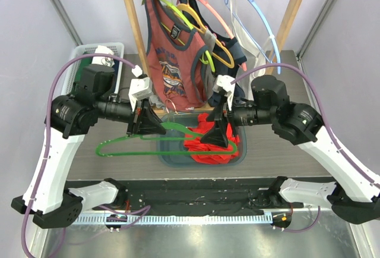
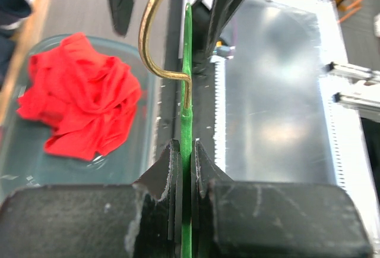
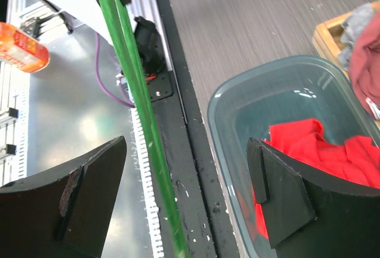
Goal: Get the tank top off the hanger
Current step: Remove the tank top from the hanger, then place the hanger at the clothesline.
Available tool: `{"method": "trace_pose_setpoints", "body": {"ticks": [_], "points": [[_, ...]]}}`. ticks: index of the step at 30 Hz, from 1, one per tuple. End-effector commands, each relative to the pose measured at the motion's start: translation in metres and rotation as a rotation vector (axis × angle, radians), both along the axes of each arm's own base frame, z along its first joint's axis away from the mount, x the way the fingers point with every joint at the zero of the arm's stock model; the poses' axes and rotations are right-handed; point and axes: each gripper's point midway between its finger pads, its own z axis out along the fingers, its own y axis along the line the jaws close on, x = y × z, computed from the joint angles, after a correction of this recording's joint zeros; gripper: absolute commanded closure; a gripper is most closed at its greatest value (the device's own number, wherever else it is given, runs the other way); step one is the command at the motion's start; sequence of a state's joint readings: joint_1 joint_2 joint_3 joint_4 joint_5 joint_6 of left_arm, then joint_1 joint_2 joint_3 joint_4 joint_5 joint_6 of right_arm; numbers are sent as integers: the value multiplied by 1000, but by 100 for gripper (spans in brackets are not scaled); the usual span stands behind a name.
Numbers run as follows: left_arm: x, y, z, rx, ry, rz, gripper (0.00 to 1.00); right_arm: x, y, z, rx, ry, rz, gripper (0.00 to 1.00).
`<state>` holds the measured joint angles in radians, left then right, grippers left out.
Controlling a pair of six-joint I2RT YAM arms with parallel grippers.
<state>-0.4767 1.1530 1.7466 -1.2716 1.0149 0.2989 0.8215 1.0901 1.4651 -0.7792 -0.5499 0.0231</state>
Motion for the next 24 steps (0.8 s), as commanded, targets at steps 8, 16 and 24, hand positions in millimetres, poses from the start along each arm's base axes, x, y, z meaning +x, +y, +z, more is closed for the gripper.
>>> {"method": "trace_pose_setpoints", "body": {"ticks": [8,16,24], "points": [[-15,-7,12,-67,82,-82,100,-19,24,33,168,-25,158,11],[-10,-9,14,-71,73,-63,100,-13,38,11,146,15,158,24],[-13,-7,17,-80,67,-60,100,-12,36,23,189,-15,138,68]]}}
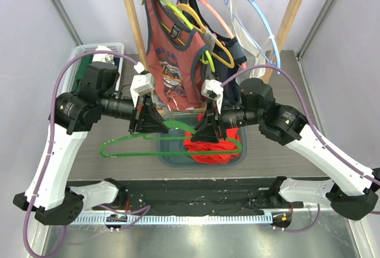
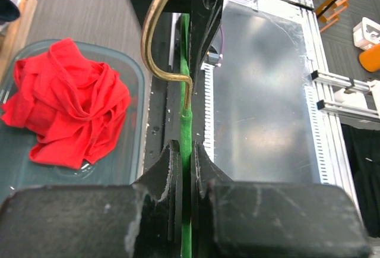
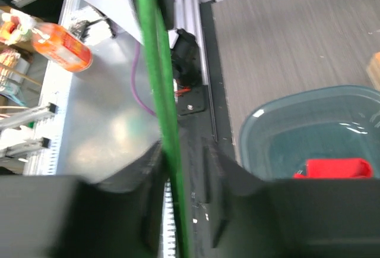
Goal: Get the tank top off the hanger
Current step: Place the hanger at the clothesline.
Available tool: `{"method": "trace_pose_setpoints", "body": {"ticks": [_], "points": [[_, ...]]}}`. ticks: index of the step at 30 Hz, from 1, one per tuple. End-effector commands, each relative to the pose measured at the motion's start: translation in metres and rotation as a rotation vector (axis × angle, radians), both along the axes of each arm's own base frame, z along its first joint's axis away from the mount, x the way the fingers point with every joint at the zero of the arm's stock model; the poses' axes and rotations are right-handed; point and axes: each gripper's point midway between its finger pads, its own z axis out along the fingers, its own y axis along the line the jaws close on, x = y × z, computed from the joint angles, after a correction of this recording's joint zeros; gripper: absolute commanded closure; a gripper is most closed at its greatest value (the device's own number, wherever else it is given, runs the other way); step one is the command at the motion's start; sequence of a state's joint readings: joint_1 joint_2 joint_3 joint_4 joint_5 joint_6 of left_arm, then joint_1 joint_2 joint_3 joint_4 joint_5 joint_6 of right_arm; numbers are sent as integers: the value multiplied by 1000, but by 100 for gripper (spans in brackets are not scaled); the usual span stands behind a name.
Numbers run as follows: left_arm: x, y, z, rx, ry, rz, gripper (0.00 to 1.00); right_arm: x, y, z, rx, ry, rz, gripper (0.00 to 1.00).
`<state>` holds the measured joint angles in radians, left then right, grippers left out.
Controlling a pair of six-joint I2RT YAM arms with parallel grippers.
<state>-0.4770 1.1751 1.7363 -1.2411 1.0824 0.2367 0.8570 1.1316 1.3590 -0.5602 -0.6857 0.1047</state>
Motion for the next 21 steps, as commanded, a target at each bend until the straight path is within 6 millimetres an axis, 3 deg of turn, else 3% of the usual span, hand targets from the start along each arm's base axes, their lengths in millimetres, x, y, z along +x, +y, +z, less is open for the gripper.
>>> {"method": "trace_pose_setpoints", "body": {"ticks": [1,4,5,6,8,9,14,16,18,21], "points": [[-10,0,14,-50,-18,-24,100,1,1,31,104,-76,-12,80],[-9,0,15,-50,-23,-12,98,5,1,37,123,-85,-35,99],[-7,1,15,-46,-27,-3,92,5,0,41,133,-98,-45,99],[-8,1,17,-51,-38,-1,80,6,-1,42,138,-107,-55,99],[-9,2,18,-54,-53,7,73,8,-7,48,150,-129,-86,99],[-10,4,20,-58,-66,10,63,7,-9,51,155,-136,-92,99],[-15,7,20,-59,-86,16,55,6,-18,59,175,-157,-132,99],[-15,10,19,-51,-100,35,23,5,-21,61,182,-157,-138,99],[-12,12,20,-41,-126,63,6,2,-24,62,181,-154,-138,99],[-11,17,24,-34,-169,106,0,-2,-29,60,167,-143,-141,99]]}}
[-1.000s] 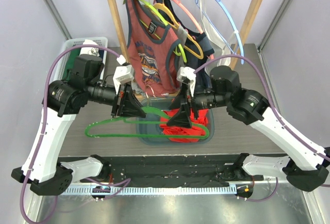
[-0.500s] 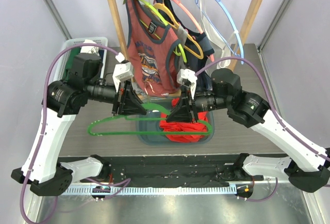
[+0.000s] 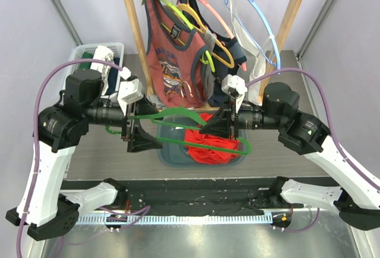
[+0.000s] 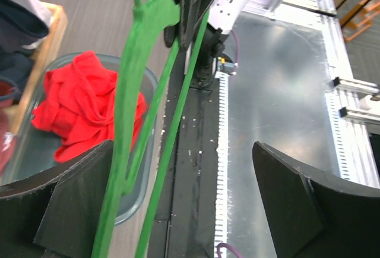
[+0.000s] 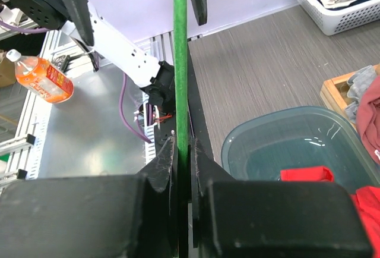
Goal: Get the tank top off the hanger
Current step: Place the hanger at the clothesline.
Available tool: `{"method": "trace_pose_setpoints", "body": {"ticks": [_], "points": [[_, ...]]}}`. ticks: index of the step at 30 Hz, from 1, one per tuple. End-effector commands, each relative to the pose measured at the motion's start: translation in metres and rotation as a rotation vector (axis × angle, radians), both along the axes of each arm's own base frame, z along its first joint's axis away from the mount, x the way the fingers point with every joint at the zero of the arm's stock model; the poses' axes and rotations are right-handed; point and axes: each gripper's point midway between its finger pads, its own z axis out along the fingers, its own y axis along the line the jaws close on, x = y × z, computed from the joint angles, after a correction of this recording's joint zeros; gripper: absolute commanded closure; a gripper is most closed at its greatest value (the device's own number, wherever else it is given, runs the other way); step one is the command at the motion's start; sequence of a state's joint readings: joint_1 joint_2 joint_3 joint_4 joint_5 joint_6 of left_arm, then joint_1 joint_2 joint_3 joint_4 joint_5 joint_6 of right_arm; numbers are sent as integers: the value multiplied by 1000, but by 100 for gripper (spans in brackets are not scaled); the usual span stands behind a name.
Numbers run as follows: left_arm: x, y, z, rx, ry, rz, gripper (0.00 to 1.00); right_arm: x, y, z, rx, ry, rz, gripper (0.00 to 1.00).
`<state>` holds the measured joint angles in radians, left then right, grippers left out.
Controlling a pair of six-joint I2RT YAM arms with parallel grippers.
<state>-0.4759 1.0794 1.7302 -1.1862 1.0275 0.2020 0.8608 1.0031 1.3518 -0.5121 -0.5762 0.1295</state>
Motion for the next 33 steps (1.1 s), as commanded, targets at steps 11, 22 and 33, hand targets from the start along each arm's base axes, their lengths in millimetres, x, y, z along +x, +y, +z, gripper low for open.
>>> {"method": "trace_pose_setpoints", "body": {"ticks": [11,22,33], "points": [[-13,21,-5,45,-154,50,0,-16,-33,13,-5,-38,-54,99],[5,21,-30,115,-166,62,0,-30,-60,18,-52,-74,-75,99],[1,16,-35,142,-85,-18,42,-17,-63,1,-131,-146,-95,99]]}}
